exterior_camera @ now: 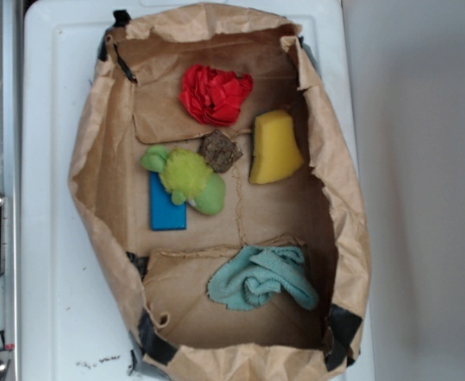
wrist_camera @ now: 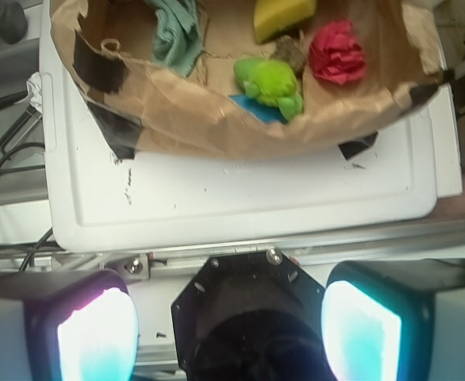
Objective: Grab the blue cloth.
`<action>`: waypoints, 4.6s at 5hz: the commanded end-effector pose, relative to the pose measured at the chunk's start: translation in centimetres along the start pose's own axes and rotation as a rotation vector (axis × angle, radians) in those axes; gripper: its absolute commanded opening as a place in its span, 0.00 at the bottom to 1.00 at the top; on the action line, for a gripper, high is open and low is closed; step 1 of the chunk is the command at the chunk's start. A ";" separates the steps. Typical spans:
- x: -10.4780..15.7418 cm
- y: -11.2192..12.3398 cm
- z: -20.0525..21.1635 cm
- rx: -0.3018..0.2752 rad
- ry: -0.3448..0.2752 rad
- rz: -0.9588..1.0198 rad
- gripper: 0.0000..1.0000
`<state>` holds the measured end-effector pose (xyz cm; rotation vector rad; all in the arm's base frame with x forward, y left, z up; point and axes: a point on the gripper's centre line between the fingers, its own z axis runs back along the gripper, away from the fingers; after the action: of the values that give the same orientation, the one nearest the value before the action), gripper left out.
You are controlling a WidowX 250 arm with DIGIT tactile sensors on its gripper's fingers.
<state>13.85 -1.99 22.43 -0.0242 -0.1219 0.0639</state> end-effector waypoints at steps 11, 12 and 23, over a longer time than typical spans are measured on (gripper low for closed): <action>13.7 3.2 -9.1 -0.024 -0.121 -0.064 1.00; 13.7 3.2 -9.1 -0.024 -0.121 -0.064 1.00; 17.1 -4.7 -18.7 -0.067 -0.221 -0.281 1.00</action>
<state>31.98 -5.44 4.21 -0.0665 -0.2827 -0.2144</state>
